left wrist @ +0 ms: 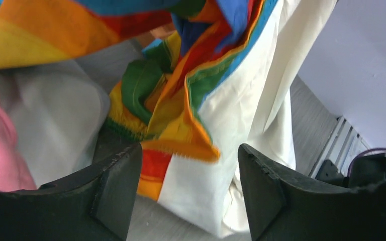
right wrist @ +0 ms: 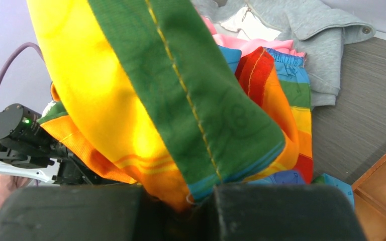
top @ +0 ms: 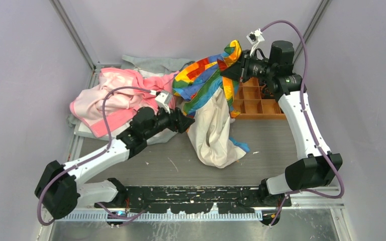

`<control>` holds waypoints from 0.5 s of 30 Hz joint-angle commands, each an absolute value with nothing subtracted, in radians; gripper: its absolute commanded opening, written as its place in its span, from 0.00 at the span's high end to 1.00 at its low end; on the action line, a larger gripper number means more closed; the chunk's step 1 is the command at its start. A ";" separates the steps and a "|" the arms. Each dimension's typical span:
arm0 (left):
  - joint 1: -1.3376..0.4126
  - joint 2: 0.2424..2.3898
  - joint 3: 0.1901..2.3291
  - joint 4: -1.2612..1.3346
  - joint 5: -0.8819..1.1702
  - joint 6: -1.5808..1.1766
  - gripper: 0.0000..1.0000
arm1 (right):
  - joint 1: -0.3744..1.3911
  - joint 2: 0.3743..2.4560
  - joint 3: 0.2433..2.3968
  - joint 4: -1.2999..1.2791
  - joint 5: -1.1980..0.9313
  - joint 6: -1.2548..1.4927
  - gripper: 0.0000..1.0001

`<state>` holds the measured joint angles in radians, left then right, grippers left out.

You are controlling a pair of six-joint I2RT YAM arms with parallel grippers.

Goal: Zip up the jacket
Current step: Flatten out the jacket at the center of the board.

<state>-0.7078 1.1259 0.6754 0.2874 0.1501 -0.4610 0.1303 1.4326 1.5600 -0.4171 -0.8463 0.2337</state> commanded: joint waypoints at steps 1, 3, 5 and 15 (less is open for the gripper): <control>-0.712 1.196 0.783 0.468 0.151 -0.450 0.33 | 0.123 1.366 1.565 -0.326 -0.859 0.247 0.99; -0.712 1.228 0.813 0.466 0.159 -0.455 0.48 | 0.121 1.365 1.563 -0.324 -0.859 0.247 0.99; -0.712 1.244 0.841 0.453 0.162 -0.448 0.72 | 0.121 1.365 1.563 -0.323 -0.861 0.246 0.99; -0.710 1.109 1.174 0.043 0.110 -0.215 1.00 | 0.110 1.395 1.837 -0.621 -0.806 0.010 0.99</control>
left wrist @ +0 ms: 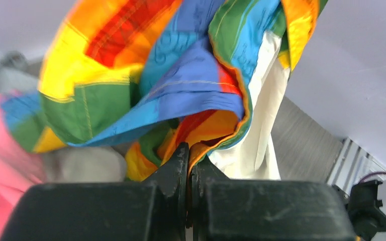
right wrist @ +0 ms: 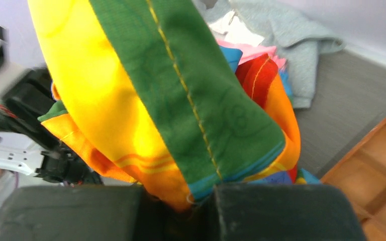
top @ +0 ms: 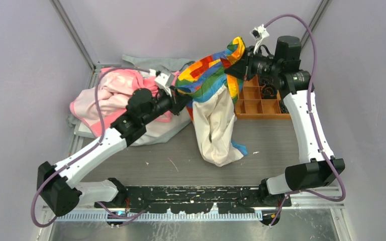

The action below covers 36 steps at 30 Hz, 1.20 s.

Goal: Zip up the jacket
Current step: Flatten out the jacket at the center of the board.

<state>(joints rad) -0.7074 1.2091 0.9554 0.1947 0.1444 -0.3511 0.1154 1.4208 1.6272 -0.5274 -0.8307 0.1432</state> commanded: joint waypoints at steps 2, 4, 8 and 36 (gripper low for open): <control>-0.711 1.103 1.318 -0.102 0.089 -0.189 1.00 | 0.110 1.409 1.961 -0.692 -0.782 -0.041 0.98; -0.710 1.107 1.450 -0.188 0.074 -0.177 1.00 | 0.110 1.419 2.074 -0.749 -0.763 -0.071 0.97; -0.710 1.117 1.675 -0.272 0.065 -0.168 1.00 | 0.108 1.436 2.268 -0.856 -0.753 -0.106 0.93; -0.684 1.144 1.526 -0.293 -0.177 -0.207 1.00 | 0.108 1.279 1.613 -0.637 -0.518 0.180 0.92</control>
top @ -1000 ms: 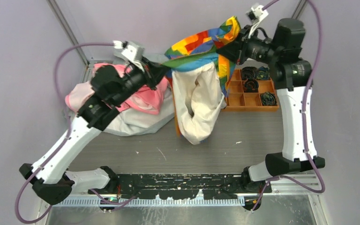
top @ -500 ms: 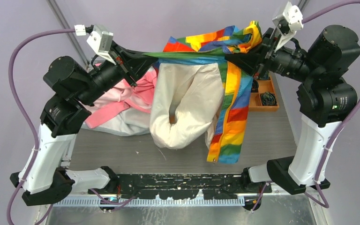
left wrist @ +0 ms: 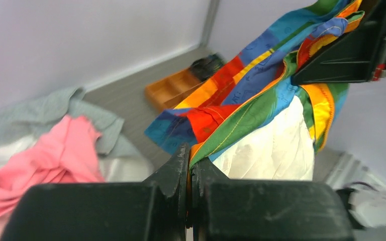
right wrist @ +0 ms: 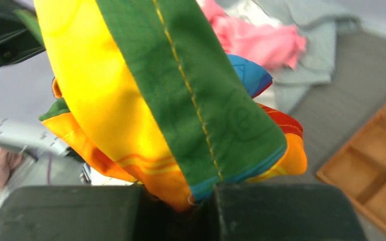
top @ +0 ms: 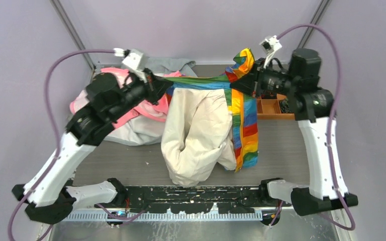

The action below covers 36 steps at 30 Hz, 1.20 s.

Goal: Zip up the jacket
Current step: Flatten out the jacket at the center of the board.

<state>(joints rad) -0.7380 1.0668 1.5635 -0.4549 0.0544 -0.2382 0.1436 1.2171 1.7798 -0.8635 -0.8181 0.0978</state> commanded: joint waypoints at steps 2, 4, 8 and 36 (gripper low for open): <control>-0.632 1.249 1.521 -0.263 -0.159 -0.267 1.00 | 0.107 1.340 1.559 -0.524 -0.433 0.201 0.92; -0.579 1.370 1.535 -0.221 -0.155 -0.334 1.00 | 0.107 1.402 1.524 -0.420 -0.329 0.207 0.92; -0.541 1.646 1.705 -0.239 -0.230 -0.414 1.00 | 0.109 1.548 1.546 -0.283 -0.138 0.166 0.88; -0.548 1.065 1.089 -0.195 0.281 -0.439 0.07 | -0.110 1.243 1.148 -0.353 -1.099 0.052 0.00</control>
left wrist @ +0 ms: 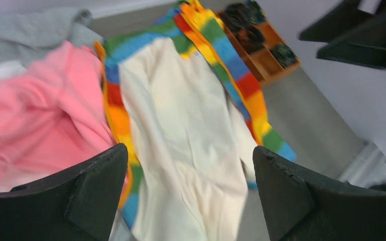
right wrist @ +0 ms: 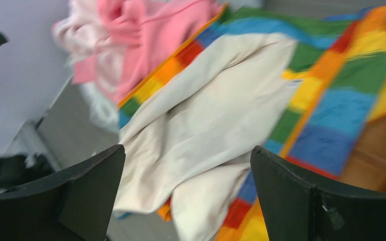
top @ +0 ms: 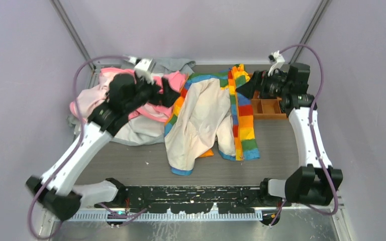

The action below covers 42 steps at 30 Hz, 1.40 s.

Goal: Zip up the jacket
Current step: Flatten out the jacket at the center of the board.

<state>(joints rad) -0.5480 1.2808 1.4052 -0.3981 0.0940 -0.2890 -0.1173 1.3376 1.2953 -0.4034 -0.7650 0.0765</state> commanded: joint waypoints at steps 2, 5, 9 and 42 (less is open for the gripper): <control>-0.547 0.927 0.901 -0.157 0.256 -0.511 0.08 | -0.112 1.192 1.057 -0.335 -1.150 0.046 0.00; -0.547 0.755 0.696 -0.142 0.182 -0.619 0.10 | -0.127 1.120 0.951 -0.277 -1.204 0.037 0.00; -0.548 0.621 0.469 -0.107 0.080 -0.788 0.15 | -0.148 1.071 0.890 -0.262 -1.216 0.012 0.00; -0.540 1.263 0.450 0.227 0.088 -0.710 0.69 | -0.171 1.138 0.940 -0.409 -1.241 -0.083 0.00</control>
